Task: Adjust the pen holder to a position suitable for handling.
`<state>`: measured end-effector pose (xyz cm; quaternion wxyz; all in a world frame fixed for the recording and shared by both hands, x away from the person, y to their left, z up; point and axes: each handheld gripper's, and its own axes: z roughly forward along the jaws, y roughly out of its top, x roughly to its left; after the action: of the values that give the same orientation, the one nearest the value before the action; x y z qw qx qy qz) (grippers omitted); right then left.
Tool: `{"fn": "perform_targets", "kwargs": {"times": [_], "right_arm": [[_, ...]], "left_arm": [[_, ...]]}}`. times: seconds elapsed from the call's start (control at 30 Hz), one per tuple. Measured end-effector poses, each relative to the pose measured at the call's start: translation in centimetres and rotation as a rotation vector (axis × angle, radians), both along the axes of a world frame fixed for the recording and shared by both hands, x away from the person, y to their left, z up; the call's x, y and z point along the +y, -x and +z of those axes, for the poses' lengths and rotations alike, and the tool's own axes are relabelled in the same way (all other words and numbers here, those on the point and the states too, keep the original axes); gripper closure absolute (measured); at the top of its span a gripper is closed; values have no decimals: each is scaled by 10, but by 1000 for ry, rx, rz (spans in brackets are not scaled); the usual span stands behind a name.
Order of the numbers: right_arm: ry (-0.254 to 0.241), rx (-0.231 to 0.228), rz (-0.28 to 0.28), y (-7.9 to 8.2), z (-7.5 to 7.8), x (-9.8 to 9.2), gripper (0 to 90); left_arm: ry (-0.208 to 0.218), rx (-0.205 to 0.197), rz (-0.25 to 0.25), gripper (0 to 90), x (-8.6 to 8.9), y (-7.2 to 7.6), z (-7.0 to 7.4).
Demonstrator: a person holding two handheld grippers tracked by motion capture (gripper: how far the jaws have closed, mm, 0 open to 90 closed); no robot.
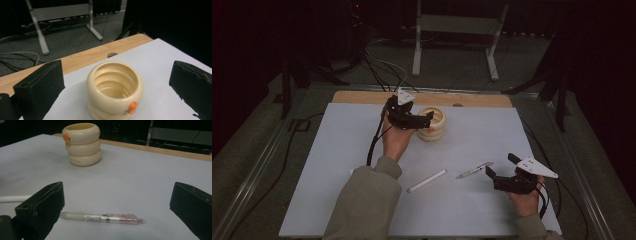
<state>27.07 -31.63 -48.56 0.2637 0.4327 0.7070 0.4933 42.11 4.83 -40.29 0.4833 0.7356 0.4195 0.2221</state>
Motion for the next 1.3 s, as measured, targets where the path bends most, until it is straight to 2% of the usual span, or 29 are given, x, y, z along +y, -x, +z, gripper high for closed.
{"fn": "perform_targets", "kwargs": {"times": [0.17, 0.23, 0.37, 0.63, 0.8, 0.93, 1.0, 1.03, 1.07, 1.13, 1.17, 1.2, 1.23, 1.27, 1.3], "right_arm": [[-1, 1, 0, 0, 0, 0, 3], [-2, 0, 2, 0, 0, 0, 3], [-2, 0, 4, 0, 0, 0, 3], [-1, 1, 6, -1, 0, 0, 3], [-3, 1, 9, -1, 0, 1, 3], [-1, 2, 11, -2, -1, 1, 3], [-1, 4, 12, -2, -1, 1, 3], [0, 6, 13, -2, -1, 1, 3], [-1, 8, 13, -2, -1, 1, 3], [-1, 8, 14, -2, -1, 1, 3], [-1, 8, 14, -2, -1, 1, 3], [-2, 8, 14, -2, -1, 1, 3], [0, 8, 14, -2, -1, 1, 3], [0, 8, 14, -2, -1, 1, 3], [-1, 8, 14, -2, -1, 1, 3]], "left_arm": [[-28, 17, 13, 3, -5, -10, -2], [-52, 23, 14, 3, -11, -16, -3], [-51, 34, 23, 3, -18, -23, -6], [-85, 63, 39, 4, -29, -36, -13], [-90, 115, 48, 12, -34, -43, -20], [-97, 167, 58, 55, -37, -48, -26], [-116, 200, 115, 188, -40, -50, -29], [-122, 213, 128, 218, -40, -51, -31], [-112, 228, 133, 263, -40, -52, -34], [-129, 261, 147, 359, -39, -55, -39], [-129, 261, 147, 412, -39, -55, -39], [-155, 312, 154, 412, -38, -58, -47], [-171, 323, 154, 499, -38, -59, -49], [-207, 329, 166, 557, -38, -59, -53], [-216, 338, 166, 605, -38, -59, -56]]}}
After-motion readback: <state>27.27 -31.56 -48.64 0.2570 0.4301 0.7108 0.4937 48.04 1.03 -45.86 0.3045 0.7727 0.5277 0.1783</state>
